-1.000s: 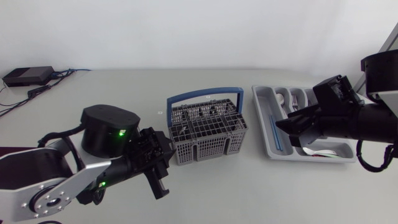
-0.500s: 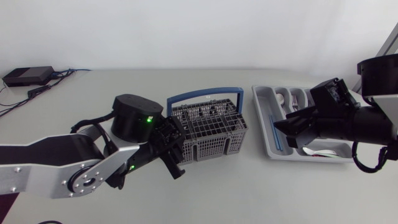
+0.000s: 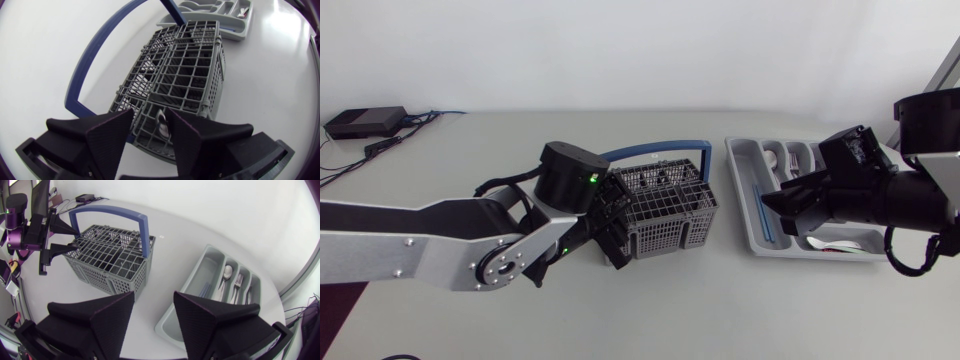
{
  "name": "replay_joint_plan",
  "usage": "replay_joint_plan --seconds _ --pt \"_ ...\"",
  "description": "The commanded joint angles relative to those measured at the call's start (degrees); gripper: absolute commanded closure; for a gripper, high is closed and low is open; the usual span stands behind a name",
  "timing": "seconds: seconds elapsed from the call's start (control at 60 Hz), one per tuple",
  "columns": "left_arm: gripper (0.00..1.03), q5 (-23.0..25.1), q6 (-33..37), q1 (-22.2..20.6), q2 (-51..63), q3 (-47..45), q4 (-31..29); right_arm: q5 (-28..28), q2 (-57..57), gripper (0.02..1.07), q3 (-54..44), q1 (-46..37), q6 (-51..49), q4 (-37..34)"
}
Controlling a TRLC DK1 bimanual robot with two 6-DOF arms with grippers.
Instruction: Unload the cutlery basket into the drawer organizer.
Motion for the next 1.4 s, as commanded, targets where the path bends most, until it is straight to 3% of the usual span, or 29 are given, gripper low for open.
replay_joint_plan --seconds 0.0,0.117,0.267,1.25,1.333,1.383 --pt "0.41 -1.4 -1.3 -0.2 1.0 2.0 -0.4 -0.3 0.4 0.49 -1.8 -0.1 1.1 0.3" --pt "0.50 -1.5 -2.0 0.0 1.7 2.7 -1.3 -0.2 0.3 0.49 -1.4 0.5 1.5 -0.2" --pt "0.74 -1.8 -3.1 0.2 2.1 3.1 -2.4 -0.1 0.1 0.49 -1.8 1.2 2.4 -0.3" --pt "0.76 -4.7 -1.1 -1.6 -9.8 1.6 -7.0 1.4 -3.7 0.49 -2.3 3.5 4.5 -2.7" --pt "0.75 -5.8 -1.3 -2.3 -9.5 1.9 -8.1 1.5 -3.7 0.49 -2.3 3.6 4.5 -2.7" --pt "0.68 -6.9 -2.3 -3.4 -9.0 3.4 -11.2 1.5 -3.8 0.49 -2.5 3.6 4.5 -2.7"
